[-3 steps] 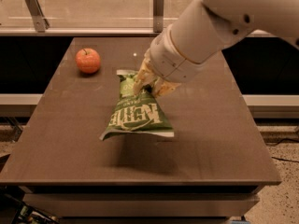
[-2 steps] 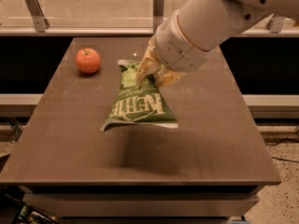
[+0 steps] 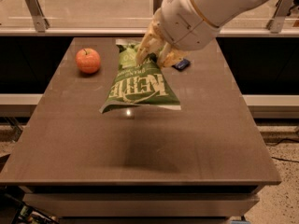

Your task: Pick green jalapeno chip bag

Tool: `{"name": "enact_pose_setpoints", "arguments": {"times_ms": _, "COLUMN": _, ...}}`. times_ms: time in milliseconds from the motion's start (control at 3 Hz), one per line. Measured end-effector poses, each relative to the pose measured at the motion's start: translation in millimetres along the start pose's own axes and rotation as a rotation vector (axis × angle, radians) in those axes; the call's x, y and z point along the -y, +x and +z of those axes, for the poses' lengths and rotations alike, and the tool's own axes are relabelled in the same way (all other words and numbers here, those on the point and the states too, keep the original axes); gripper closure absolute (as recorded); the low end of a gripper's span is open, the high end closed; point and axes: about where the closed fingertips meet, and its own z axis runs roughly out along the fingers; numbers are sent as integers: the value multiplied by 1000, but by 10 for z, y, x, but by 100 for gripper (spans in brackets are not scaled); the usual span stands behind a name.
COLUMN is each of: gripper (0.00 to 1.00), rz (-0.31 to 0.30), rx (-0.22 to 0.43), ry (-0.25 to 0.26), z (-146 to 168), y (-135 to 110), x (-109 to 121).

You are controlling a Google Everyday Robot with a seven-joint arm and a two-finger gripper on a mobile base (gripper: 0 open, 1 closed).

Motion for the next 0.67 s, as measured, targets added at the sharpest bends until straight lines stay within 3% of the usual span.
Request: {"name": "enact_pose_setpoints", "arguments": {"times_ms": 667, "gripper": 100, "rz": -8, "rx": -24, "ry": 21, "z": -164, "y": 122, "x": 124}}
